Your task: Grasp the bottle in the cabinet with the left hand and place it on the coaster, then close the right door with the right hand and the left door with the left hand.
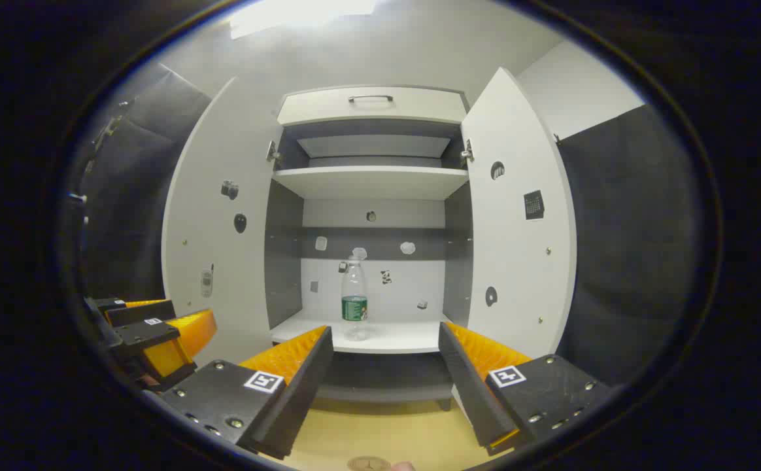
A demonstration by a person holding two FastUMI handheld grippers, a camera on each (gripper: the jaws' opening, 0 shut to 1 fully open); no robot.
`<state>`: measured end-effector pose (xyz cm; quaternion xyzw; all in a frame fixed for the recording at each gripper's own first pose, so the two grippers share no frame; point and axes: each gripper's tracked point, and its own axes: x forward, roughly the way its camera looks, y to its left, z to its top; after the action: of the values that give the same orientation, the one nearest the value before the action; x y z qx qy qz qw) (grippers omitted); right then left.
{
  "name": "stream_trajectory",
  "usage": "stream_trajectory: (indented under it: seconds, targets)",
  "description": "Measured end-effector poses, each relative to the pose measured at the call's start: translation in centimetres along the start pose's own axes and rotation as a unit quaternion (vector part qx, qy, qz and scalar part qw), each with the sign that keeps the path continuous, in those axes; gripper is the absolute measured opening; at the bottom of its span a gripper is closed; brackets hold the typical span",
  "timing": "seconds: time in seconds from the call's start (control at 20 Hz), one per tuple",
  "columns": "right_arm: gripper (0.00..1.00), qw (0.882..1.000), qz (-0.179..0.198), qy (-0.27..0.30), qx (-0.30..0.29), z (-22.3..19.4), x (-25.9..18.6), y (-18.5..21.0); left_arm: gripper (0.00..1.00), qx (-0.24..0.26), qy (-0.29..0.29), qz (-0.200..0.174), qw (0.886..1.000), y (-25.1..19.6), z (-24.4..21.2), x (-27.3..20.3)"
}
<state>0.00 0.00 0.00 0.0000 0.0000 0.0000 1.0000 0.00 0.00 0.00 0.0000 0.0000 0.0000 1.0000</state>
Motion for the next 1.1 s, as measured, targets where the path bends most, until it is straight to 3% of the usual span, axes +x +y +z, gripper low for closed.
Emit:
stream_trajectory:
  seconds: [1.1]
  targets:
    - [0.98, 1.0, -0.009, 0.013, 0.009, -1.2, 2.4, -1.2, 0.96, 0.015, 0.002, -0.01, 1.0, -1.5, -0.9, 2.8]
